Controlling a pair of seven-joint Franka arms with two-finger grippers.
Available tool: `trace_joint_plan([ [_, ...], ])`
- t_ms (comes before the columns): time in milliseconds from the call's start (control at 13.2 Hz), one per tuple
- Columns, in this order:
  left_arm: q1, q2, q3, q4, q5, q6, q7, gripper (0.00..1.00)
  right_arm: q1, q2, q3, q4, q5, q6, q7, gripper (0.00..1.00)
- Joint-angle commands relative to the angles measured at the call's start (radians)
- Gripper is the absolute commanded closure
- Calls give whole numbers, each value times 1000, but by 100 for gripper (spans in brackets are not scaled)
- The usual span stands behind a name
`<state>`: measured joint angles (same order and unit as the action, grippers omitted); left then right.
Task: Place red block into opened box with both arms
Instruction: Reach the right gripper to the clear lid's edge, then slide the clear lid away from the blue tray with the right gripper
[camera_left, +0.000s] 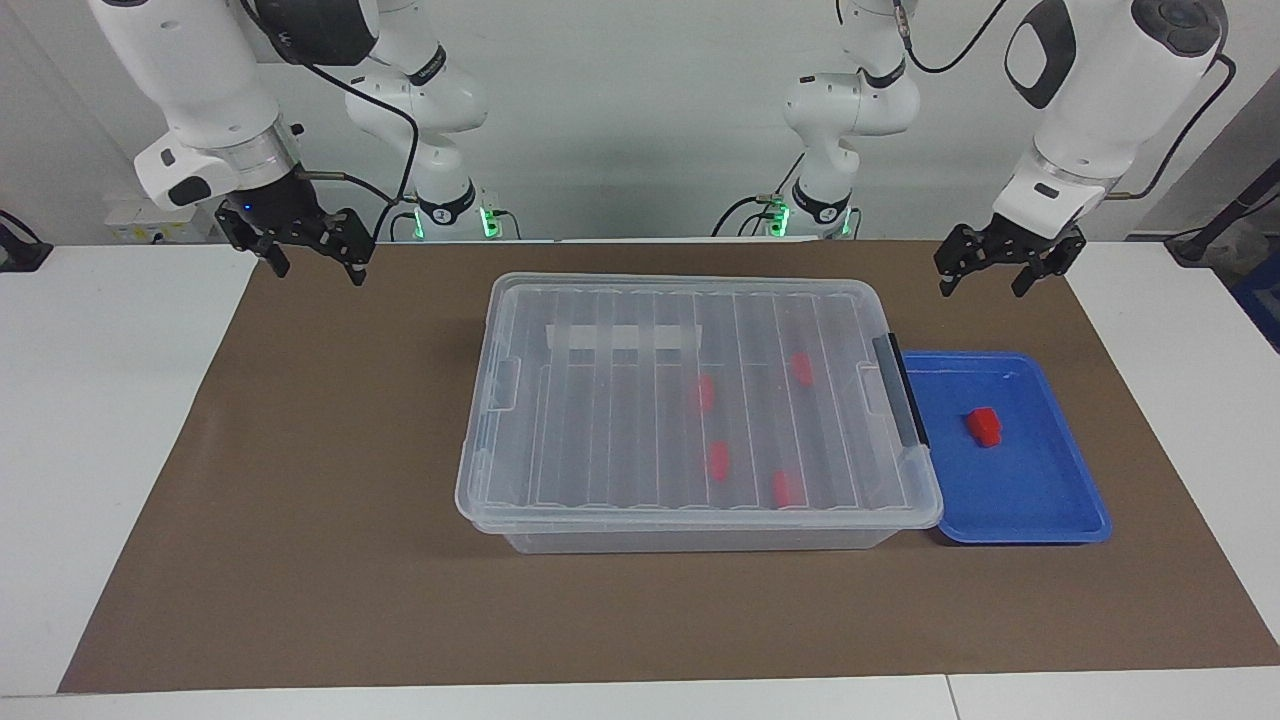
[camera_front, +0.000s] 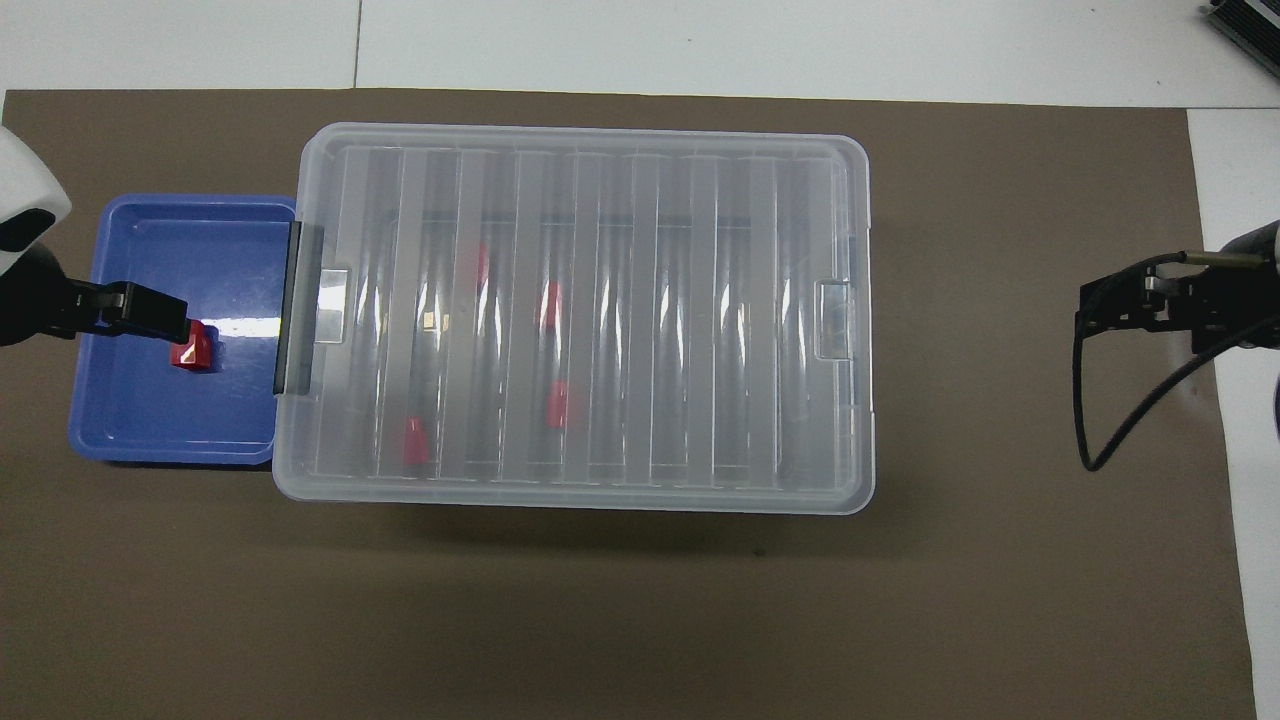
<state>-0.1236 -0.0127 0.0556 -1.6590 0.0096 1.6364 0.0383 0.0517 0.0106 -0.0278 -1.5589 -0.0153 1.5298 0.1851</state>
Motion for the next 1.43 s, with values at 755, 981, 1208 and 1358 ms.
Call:
trace_joint_plan([
  [755,5,-16,-2,-12,7,2,2,0,99,-38,6,-214,5,260,68,1],
  [981,5,-16,-2,-12,7,2,2,0,169,-29,6,-328,5,439,108,1],
  [1208,5,-16,-2,-12,7,2,2,0,233,6,6,-357,5,512,195,1],
  [1358,5,-16,-2,-12,7,2,2,0,235,-3,6,-406,5,517,188,1],
])
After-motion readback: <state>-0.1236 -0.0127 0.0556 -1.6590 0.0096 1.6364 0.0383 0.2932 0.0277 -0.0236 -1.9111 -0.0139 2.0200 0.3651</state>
